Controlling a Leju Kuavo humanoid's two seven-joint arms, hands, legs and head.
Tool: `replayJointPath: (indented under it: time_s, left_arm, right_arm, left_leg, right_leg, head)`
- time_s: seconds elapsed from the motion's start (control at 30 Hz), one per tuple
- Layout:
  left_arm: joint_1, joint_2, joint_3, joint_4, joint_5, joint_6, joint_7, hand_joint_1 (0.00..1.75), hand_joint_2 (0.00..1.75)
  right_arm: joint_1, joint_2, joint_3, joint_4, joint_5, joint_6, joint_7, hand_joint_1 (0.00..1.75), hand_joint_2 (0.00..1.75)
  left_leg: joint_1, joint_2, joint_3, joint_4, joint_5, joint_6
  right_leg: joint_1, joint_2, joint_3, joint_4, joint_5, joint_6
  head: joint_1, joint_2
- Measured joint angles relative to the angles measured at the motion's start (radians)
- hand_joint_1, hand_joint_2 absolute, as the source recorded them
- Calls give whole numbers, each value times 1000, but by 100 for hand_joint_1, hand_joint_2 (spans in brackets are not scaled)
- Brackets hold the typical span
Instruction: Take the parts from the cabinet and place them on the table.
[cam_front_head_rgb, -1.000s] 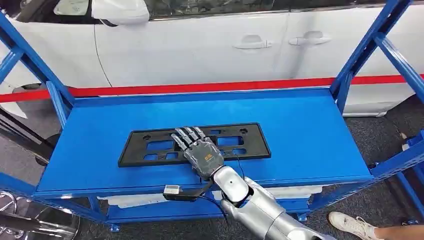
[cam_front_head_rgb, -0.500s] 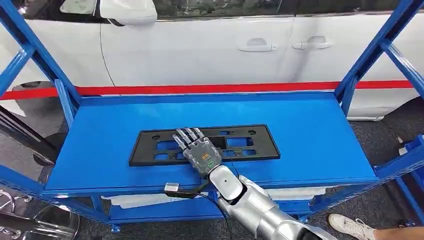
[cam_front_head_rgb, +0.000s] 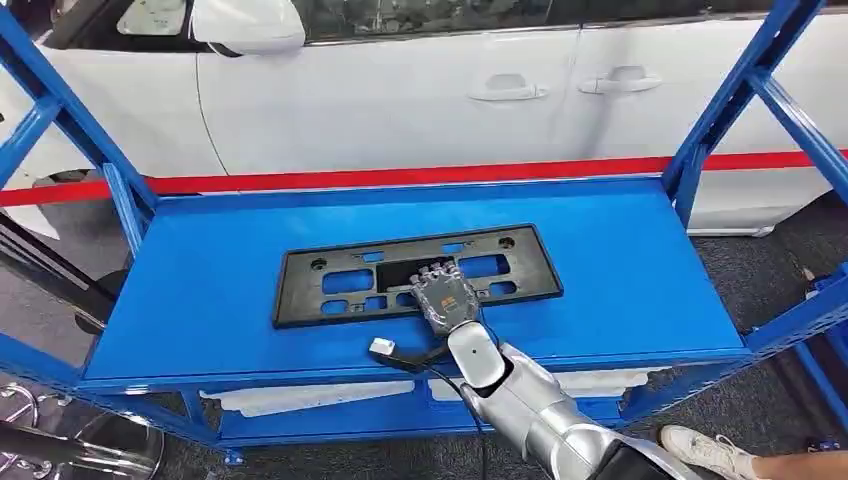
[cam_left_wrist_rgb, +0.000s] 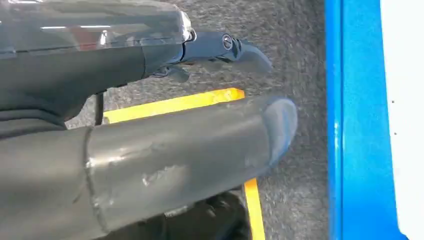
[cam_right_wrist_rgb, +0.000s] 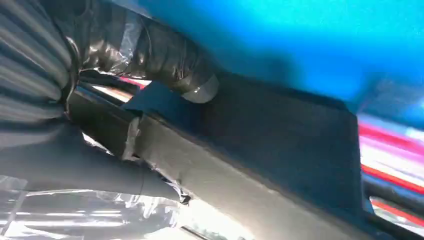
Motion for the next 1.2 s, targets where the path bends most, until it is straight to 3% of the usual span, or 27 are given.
replayJointPath:
  time_s: [0.03,0.07,0.17,0.2,0.23,0.27,0.33,0.37,0.4,0.43,0.47,0.5,0.53,0.57,0.67,0.7,0.73,0.77,0.83,0.87,0.9,0.93,1.0,1.03,1.07,1.17,1.2]
  left_arm:
    - [-1,0,0,0,-2,1,-3,0,175]
    - [-3,0,0,0,-2,3,-7,0,175]
    - [-4,0,0,0,-13,16,-20,0,175]
    - [-5,0,0,0,-17,20,-21,0,175]
    - [-8,0,0,0,-19,25,-22,0,175]
    - [-9,0,0,0,-19,29,-21,0,175]
    - [-9,0,1,0,-9,25,-18,0,175]
    - [-6,0,5,0,-1,16,-17,0,175]
    - [-2,0,11,0,10,12,-13,0,175]
    - [2,0,21,0,20,5,-3,0,175]
    - [6,0,30,0,24,0,9,0,175]
    - [10,0,37,0,30,-1,28,0,175]
    - [14,-3,47,0,36,3,52,0,175]
    - [16,-8,56,1,40,7,72,0,175]
    - [21,-10,82,1,40,32,103,0,175]
    - [23,-10,87,1,40,37,108,0,175]
    - [26,-10,93,1,39,40,115,0,175]
    - [26,-11,98,1,30,54,121,0,175]
    - [28,-11,100,1,16,79,98,0,175]
    - [30,-11,101,1,11,84,85,0,175]
    - [34,-12,103,1,10,87,81,0,175]
    - [35,-12,104,1,8,89,77,0,175]
    - [33,-12,105,1,4,90,73,0,175]
    - [33,-12,106,1,2,91,72,0,175]
    - [33,-12,106,1,2,91,72,0,175]
    - [30,-12,107,1,2,92,71,0,175]
    - [30,-13,107,1,-1,91,70,0,175]
  right_arm:
    - [-1,-1,-5,1,2,0,1,175,175]
    - [-2,-3,-10,2,3,0,2,175,175]
    - [-2,-10,-30,3,10,-5,-3,175,175]
    - [-1,-13,-37,3,10,-10,-6,175,175]
    - [0,-16,-45,3,8,-21,-12,175,175]
    - [2,-20,-55,3,-7,-41,-27,175,175]
    - [17,-28,-80,-4,-76,-82,-93,175,175]
    - [30,-37,-103,-24,-143,-104,-159,175,175]
    - [43,-44,-124,-49,-210,-110,-219,175,175]
    - [57,-53,-148,-87,-296,-107,-294,175,175]
    - [74,-64,-171,-150,-393,-101,-369,175,175]
    - [86,-75,-195,-211,-470,-94,-428,175,175]
    - [96,-87,-220,-275,-549,-83,-484,175,175]
    - [111,-100,-248,-354,-624,-71,-535,175,175]
    - [184,-131,-316,-579,-857,-36,-676,175,175]
    - [213,-144,-332,-655,-909,-17,-705,175,175]
    - [237,-151,-342,-716,-951,2,-732,175,175]
    - [263,-158,-354,-791,-1018,34,-765,175,175]
    - [330,-177,-380,-958,-1157,116,-839,175,175]
    - [356,-186,-392,-1046,-1205,148,-863,175,175]
    - [373,-191,-397,-1107,-1221,161,-866,175,175]
    - [384,-195,-400,-1144,-1226,168,-866,175,175]
    - [406,-200,-412,-1227,-1229,175,-867,175,175]
    - [412,-202,-415,-1249,-1229,179,-867,175,175]
    - [417,-204,-418,-1269,-1229,180,-871,175,175]
    - [431,-209,-423,-1309,-1229,181,-877,175,175]
    - [433,-211,-424,-1321,-1246,196,-892,175,175]
  left_leg:
    - [0,-1,25,-53,-4,-1]
    - [-7,-5,32,-68,-4,12]
    - [-10,-4,28,-69,4,31]
    - [-1,-1,30,-78,12,42]
    - [-3,0,29,-78,14,48]
    - [-4,1,26,-78,15,58]
    - [-7,1,20,-78,17,61]
    - [-8,1,19,-78,18,62]
    - [-9,-1,20,-78,18,62]
    - [-9,-1,22,-78,18,62]
    - [-10,-2,25,-78,17,61]
    - [-10,-3,28,-78,15,58]
    - [-10,-2,30,-78,13,57]
    - [-18,-1,28,-72,7,48]
    - [-11,-1,29,-77,9,34]
    - [-16,-3,29,-76,5,28]
    - [-11,-1,20,-55,-16,25]
    - [-10,0,-5,0,-57,22]
    - [-7,0,-83,172,-143,12]
    - [-7,0,-112,235,-162,9]
    - [-7,0,-120,255,-154,8]
    - [-7,0,-108,227,-126,8]
    - [-7,1,-27,60,-28,12]
    - [-7,1,10,-26,7,17]
    - [-15,0,21,-52,-3,21]
    - [-21,0,24,-67,-3,40]
    - [-13,-1,27,-78,4,51]
  right_leg:
    - [3,1,-2,2,-1,6]
    - [7,4,-7,6,-1,14]
    - [7,6,-4,-7,11,33]
    - [5,7,-6,-3,4,38]
    - [3,6,-15,23,-19,41]
    - [2,6,-49,97,-67,45]
    - [1,6,-125,261,-141,50]
    - [1,6,-151,317,-154,50]
    - [1,6,-152,320,-142,49]
    - [2,6,-131,276,-108,46]
    - [3,6,-89,194,-62,41]
    - [8,6,-42,99,-18,32]
    - [13,6,-4,22,8,18]
    - [16,3,8,-10,-2,11]
    - [21,2,5,-6,-3,9]
    - [9,0,8,-19,4,5]
    - [7,-2,10,-24,7,3]
    - [6,-3,8,-24,7,-3]
    - [8,-7,3,-20,5,-6]
    - [8,-9,1,-17,3,-7]
    - [8,-8,0,-13,0,-7]
    - [8,-7,1,-9,-3,-6]
    - [6,-4,10,-4,-11,-1]
    - [6,-2,12,-2,-14,3]
    - [13,0,10,0,-16,7]
    - [7,1,5,-7,-6,22]
    - [12,1,7,-8,-7,30]
  head:
    - [0,0]
    - [1,0]
    - [0,0]
    - [0,0]
    - [1,0]
    - [0,0]
    - [0,0]
    - [0,0]
    - [1,0]
    - [0,0]
    - [0,0]
    - [0,0]
    - [0,0]
    - [0,0]
    - [0,0]
    - [0,0]
    - [0,0]
    - [0,0]
    - [0,0]
    - [0,0]
    - [0,0]
    - [0,0]
    - [0,0]
    - [0,0]
    - [0,0]
    - [0,0]
    - [0,0]
